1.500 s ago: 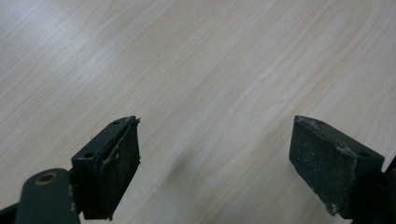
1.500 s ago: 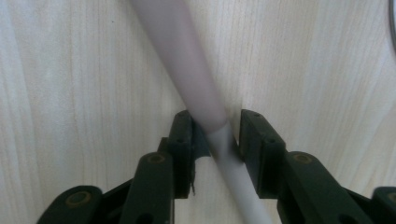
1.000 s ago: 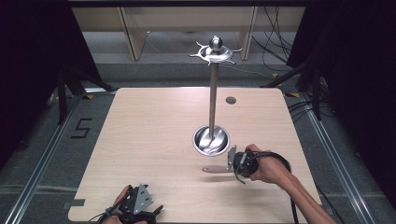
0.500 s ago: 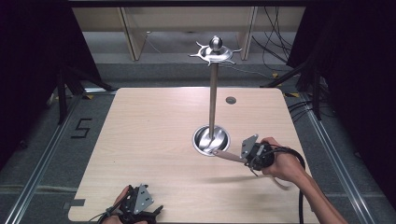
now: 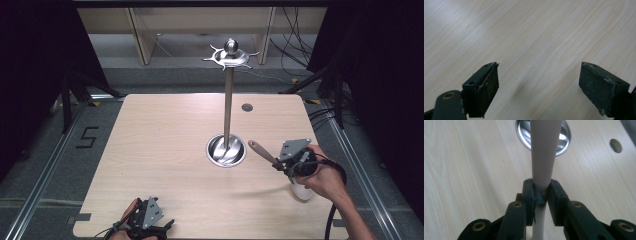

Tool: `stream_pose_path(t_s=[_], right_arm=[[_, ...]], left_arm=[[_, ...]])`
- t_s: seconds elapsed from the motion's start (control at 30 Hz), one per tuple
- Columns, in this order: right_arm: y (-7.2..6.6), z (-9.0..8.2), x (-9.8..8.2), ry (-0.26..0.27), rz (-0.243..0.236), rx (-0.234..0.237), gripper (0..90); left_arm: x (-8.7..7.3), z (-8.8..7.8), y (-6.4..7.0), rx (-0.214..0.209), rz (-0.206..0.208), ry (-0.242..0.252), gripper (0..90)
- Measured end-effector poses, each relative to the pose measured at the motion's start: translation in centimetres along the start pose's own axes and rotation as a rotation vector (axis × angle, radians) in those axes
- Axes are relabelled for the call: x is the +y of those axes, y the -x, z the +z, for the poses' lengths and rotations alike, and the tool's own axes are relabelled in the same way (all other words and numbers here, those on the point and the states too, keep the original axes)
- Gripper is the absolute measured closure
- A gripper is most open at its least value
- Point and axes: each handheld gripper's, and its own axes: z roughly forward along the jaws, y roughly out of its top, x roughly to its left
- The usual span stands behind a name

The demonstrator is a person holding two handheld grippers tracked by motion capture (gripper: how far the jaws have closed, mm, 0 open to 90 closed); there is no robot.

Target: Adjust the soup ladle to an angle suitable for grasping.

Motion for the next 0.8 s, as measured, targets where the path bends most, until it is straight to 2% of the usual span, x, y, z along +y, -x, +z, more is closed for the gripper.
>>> stream_pose_path(t_s=[0.07,0.1,0.2,0.23,0.3,0.33,0.37,0.4,0.43,0.47,0.5,0.53,0.57,0.67,0.8], right_arm=[[-0.1,-0.7,-0.4,0.022,0.057,-0.026,77.3],[0.1,-1.0,-0.6,0.050,0.064,-0.052,77.4],[0.1,-1.5,-0.9,0.072,0.085,-0.066,77.4],[0.3,-1.9,-1.3,0.129,0.102,-0.084,77.4],[0.5,-2.3,-1.6,0.171,0.114,-0.099,77.4],[0.5,-2.6,-1.7,0.196,0.125,-0.101,77.4],[0.5,-2.8,-1.8,0.219,0.137,-0.112,77.4],[0.6,-2.9,-1.8,0.230,0.142,-0.108,77.4],[0.6,-3.1,-1.9,0.241,0.154,-0.105,77.4],[0.5,-3.1,-1.9,0.256,0.170,-0.110,77.4],[0.5,-3.2,-1.9,0.274,0.181,-0.102,77.4],[0.6,-3.3,-1.9,0.277,0.179,-0.104,77.4],[0.6,-3.3,-1.9,0.304,0.188,-0.106,77.4],[0.6,-3.4,-1.9,0.333,0.199,-0.114,77.4],[0.7,-3.3,-1.8,0.347,0.202,-0.088,77.4]], left_arm=[[0.0,0.0,0.0,-0.007,-0.005,0.006,15.7],[0.0,-0.1,0.0,-0.013,0.002,-0.001,15.7],[0.0,-0.1,0.0,-0.011,0.002,-0.001,15.7],[0.0,-0.1,0.0,-0.004,0.003,-0.002,15.7],[0.0,0.0,0.0,0.011,-0.005,0.005,15.7],[0.1,-0.1,-0.1,0.017,0.022,0.011,15.7],[0.0,-0.1,0.0,0.016,-0.001,0.003,15.7],[0.1,-0.1,-0.1,0.015,0.026,0.011,15.7],[0.1,0.0,-0.1,0.013,0.029,0.014,15.7],[0.1,0.0,-0.1,0.013,0.029,0.014,15.7],[0.0,-0.1,0.0,0.008,0.007,-0.004,15.7],[0.0,-0.1,0.0,0.009,0.007,-0.003,15.7],[0.0,-0.1,0.0,0.009,0.007,-0.004,15.7],[0.0,-0.1,0.0,0.009,0.007,-0.005,15.7],[0.0,-0.1,0.0,0.009,0.007,-0.003,15.7]])
